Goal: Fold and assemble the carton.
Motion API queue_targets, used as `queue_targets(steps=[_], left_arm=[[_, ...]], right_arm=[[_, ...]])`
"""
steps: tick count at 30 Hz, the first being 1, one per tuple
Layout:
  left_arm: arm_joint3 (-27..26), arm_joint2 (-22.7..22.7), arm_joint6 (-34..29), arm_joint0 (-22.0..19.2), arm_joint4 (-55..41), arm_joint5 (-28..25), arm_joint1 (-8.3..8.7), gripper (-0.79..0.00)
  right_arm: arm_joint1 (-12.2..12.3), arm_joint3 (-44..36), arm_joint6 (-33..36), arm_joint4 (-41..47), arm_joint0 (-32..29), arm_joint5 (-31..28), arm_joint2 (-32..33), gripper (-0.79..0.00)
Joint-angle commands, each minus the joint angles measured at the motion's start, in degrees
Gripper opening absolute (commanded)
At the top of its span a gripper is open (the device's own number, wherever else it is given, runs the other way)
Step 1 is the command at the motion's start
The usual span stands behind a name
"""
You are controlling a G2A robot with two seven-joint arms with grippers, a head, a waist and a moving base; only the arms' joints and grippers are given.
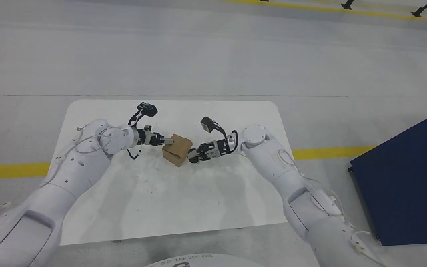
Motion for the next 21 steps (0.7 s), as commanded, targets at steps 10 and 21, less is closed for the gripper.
queue_targets(steps=[10, 21], left_arm=[[0.17, -0.56, -1.25, 0.20, -0.98, -2.01, -0.15, 0.000], [0.77, -1.22, -3.00, 0.11, -2.93, -4.07, -0.29, 0.000]], right_arm=[[-0.44, 3.87, -2.41, 1.07, 0.22, -0.84, 0.20, -0.696], [0.55, 6.17, -1.63, 3.43, -1.10, -4.18, 3.02, -0.662]])
